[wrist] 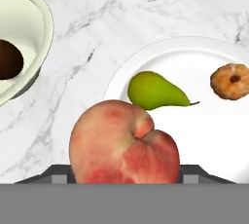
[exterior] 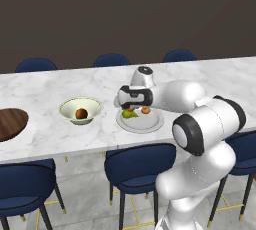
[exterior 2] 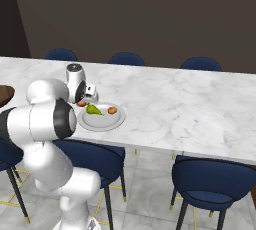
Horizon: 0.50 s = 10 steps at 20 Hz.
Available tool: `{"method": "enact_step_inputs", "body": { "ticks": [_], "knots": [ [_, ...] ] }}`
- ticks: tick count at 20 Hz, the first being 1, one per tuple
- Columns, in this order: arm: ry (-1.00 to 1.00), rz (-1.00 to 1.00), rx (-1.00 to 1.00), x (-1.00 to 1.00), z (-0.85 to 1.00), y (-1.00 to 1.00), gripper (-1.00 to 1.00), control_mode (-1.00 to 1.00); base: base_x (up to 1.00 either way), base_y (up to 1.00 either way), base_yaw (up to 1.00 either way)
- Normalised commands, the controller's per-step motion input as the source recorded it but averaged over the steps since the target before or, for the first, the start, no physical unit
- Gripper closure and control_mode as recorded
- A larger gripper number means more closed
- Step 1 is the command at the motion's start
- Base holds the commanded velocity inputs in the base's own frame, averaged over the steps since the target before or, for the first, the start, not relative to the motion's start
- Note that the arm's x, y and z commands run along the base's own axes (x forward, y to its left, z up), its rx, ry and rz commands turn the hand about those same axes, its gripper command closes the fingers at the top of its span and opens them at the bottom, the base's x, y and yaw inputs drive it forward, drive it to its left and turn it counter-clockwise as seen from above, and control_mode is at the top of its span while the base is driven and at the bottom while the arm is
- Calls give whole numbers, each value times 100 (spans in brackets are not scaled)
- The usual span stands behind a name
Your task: Take the fruits from the plate on the dining counter and place two fruits in each bowl.
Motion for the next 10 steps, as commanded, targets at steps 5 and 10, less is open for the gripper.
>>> {"method": "enact_step_inputs", "body": {
  "ticks": [5,10],
  "knots": [
    [0,1,0,-2,76,68,100,-100,0,0,0],
    [4,8,0,-13,-2,94,100,-100,0,0,0]
  ]
}}
